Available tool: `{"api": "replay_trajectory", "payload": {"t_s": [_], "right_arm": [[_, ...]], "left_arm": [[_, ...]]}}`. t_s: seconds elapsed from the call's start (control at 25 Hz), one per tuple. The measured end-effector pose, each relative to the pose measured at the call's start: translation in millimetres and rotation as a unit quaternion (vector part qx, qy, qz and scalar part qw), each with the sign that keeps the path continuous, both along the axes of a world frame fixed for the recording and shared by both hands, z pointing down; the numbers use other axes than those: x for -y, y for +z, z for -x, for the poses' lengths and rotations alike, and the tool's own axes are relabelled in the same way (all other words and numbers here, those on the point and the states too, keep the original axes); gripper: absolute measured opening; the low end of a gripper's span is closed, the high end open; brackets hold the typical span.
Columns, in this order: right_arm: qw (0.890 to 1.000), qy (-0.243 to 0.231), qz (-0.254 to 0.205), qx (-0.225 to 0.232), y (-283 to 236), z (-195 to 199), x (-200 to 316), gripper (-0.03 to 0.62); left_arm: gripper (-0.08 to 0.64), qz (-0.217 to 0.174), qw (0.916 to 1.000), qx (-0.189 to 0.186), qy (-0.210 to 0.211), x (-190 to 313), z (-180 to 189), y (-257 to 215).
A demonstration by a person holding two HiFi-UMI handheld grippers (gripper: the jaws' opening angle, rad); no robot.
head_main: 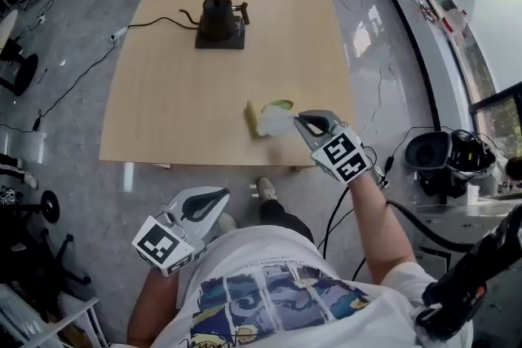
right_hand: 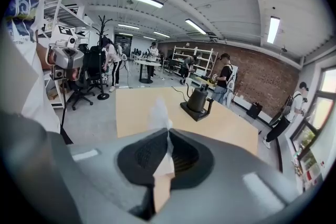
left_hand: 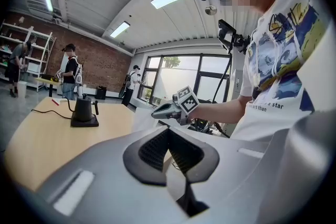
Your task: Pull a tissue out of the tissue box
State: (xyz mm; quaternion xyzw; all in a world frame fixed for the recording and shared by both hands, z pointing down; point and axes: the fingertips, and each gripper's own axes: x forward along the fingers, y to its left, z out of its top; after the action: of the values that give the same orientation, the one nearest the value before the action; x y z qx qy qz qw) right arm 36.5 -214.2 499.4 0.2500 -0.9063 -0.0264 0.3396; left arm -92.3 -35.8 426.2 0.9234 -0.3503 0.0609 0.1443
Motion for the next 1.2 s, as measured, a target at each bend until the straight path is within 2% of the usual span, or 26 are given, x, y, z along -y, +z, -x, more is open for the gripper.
{"api": "replay_trajectory", "payload": {"t_s": [0.36,0.88,1.2], "right_arm": [[1.0,0.01,-0.01,0.009,-17.0,12.5,-45.9,0.006],[1.0,-0.006,-0.015,0.009,-28.3,23.8,-114.1,0.005],[1.0,-0.004,-0.021,0.012,-42.9,16.2,-139.2,0.006]], "left_arm": [[0.002,-0.004,0.9997,0.01,0.024,-22.1,9.6,6.5],[0.003,-0.007,0.999,0.013,0.043,-47.0,13.9,11.5],[0.003,-0.012,0.9979,0.009,0.062,-51.7,-3.0,6.8]]}}
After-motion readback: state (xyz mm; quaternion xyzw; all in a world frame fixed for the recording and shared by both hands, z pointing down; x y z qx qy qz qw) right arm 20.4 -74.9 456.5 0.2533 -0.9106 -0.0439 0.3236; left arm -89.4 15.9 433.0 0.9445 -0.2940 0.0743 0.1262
